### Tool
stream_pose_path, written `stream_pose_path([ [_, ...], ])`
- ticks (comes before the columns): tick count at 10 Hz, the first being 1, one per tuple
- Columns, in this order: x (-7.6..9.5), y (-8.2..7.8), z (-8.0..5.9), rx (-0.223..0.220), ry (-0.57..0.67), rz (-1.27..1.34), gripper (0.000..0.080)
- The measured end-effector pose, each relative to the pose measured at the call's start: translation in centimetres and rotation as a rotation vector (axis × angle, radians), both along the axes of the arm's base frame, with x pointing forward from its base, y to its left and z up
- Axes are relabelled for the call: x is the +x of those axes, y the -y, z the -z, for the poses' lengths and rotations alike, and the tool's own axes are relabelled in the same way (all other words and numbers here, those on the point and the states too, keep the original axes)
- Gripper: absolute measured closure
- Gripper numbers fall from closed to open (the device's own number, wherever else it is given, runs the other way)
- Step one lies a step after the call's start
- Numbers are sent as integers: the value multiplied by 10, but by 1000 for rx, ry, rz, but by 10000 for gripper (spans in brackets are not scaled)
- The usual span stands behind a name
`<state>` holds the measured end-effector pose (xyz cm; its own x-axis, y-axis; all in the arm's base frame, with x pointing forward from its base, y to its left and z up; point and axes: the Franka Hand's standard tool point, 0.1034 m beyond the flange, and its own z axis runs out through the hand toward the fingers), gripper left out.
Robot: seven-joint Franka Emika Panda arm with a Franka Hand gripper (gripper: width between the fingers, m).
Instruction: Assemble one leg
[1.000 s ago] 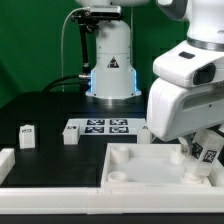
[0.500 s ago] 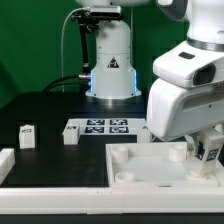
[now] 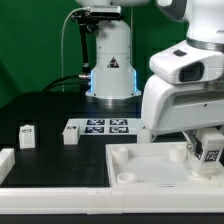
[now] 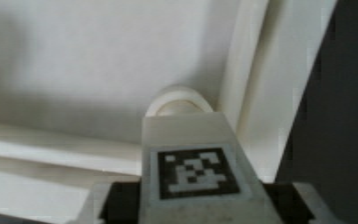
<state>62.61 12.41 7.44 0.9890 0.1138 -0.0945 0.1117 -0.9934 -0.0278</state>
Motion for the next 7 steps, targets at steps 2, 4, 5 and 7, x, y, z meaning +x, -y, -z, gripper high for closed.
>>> stream_pose_path([
  [2,-4,-1,1,-17,24,264,508],
  [4,-2,1,1,-24,24,545,506],
  [5,-1,2,2,-31,18,702,506],
  [7,-1,2,2,-49,14,921,506],
])
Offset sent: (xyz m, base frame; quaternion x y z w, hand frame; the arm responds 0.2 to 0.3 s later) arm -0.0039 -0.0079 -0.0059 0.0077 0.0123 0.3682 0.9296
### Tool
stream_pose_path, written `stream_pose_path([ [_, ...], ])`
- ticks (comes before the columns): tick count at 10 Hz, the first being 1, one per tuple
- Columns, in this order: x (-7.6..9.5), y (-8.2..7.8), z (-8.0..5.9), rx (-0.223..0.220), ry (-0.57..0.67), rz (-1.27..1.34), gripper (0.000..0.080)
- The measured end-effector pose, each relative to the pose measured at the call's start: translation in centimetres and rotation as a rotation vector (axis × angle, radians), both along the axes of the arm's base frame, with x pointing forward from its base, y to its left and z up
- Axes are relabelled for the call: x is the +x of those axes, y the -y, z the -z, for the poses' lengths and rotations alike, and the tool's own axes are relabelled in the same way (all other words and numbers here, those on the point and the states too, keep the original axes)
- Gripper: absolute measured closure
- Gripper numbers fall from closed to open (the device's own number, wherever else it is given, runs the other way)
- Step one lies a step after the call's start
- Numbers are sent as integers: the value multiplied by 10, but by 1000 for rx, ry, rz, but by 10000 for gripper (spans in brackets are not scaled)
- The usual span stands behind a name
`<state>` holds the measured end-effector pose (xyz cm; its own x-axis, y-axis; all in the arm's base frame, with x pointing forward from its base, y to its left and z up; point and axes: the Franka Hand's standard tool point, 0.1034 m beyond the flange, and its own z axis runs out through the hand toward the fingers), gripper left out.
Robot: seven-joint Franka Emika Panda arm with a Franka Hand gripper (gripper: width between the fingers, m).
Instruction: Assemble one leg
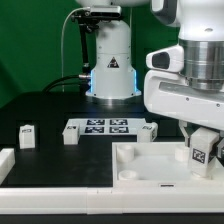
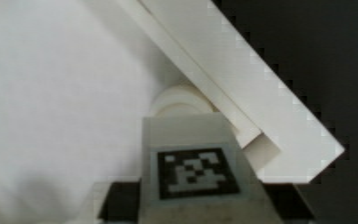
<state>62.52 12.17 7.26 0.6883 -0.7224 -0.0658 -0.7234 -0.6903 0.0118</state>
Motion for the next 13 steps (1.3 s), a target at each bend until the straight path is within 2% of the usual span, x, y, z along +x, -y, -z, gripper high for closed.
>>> stream_pose_path([
  [2,1,-2,0,-18,-1,231,506],
  [5,0,-6,1,-10,-17,451,506],
  [6,-1,-7,1,-5,-16,409,392],
  [7,-1,-7,1,-3,-15,365,215],
  [8,-1,-8,1,0,-15,354,215],
  [9,-2,-10,2,7,-8,254,163],
  [13,-1,-5,2,32,20,-243,151],
])
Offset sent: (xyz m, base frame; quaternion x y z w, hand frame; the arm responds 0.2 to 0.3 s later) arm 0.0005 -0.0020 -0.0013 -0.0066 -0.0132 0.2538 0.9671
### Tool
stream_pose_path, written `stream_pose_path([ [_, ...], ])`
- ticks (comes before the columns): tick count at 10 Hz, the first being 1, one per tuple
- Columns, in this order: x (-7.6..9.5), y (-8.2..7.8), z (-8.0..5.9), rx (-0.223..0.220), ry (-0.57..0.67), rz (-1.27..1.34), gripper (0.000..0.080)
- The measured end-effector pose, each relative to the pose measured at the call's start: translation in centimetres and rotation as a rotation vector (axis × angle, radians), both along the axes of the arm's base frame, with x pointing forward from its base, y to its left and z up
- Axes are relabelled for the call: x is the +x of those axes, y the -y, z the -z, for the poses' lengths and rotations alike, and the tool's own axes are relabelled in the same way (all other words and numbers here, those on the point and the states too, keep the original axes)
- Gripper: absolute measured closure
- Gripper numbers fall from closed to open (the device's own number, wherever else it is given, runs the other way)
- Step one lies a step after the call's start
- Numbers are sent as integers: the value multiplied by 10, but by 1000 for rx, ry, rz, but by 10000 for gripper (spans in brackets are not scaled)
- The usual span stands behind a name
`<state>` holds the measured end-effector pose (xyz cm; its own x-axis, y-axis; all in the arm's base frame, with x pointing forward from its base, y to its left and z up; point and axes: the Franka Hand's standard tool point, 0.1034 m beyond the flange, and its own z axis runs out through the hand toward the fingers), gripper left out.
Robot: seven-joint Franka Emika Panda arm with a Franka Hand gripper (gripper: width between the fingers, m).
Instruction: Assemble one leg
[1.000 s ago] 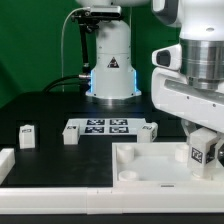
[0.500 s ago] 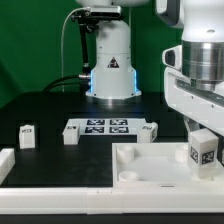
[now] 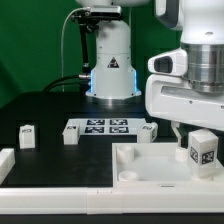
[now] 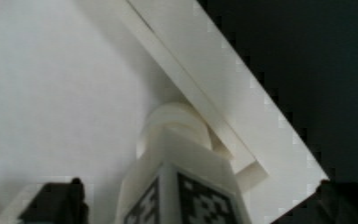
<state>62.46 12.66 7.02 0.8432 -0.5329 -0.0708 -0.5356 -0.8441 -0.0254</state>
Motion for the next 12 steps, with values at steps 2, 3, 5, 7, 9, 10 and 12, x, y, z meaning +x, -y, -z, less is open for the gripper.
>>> stream_pose_path([
  [2,3,6,0,14,21,-297,151],
  [3,4,7,-1,17,22,-401,151],
  [5,5,5,-3,34,11,-626,151],
  [7,6,2,-5,37,18,-670,151],
  [9,6,3,-4,37,17,-669,161],
  [10,6,3,-4,37,17,-669,329],
  [12,6,3,-4,36,17,-668,510],
])
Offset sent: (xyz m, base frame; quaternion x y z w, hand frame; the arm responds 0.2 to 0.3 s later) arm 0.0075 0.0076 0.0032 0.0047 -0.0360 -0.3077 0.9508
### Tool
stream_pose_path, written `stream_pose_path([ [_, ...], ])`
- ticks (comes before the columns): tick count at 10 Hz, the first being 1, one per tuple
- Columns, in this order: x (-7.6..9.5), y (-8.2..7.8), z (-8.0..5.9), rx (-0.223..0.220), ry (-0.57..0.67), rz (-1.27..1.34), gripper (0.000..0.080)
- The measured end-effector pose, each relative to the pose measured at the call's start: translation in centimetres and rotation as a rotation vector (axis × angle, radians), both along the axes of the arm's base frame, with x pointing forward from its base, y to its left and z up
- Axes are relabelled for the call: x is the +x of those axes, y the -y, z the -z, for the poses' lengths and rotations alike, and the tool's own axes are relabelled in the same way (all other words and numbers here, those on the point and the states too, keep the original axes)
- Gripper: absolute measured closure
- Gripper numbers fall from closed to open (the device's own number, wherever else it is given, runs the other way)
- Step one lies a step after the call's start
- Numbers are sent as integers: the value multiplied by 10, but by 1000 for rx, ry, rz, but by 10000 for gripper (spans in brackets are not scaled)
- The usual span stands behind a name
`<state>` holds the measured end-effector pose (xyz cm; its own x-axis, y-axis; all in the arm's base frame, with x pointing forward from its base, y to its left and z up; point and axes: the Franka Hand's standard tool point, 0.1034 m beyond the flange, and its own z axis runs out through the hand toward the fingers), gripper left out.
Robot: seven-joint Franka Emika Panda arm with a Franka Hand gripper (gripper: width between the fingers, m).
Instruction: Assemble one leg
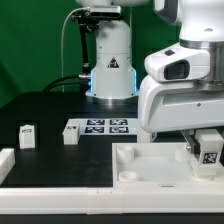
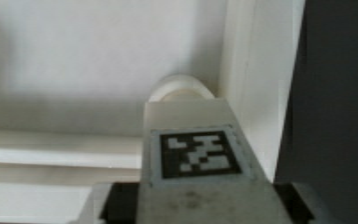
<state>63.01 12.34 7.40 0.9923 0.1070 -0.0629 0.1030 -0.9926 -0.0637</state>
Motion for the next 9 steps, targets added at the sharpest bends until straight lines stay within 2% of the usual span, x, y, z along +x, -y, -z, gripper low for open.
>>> stream_pose_path([
  [3,0,0,0,-2,-2,42,509],
  [5,-3,2,0,-12,51,348,509],
  [6,-8,3,0,-27,43,505,509],
  [9,-7,6,1,-43,27,835,508],
])
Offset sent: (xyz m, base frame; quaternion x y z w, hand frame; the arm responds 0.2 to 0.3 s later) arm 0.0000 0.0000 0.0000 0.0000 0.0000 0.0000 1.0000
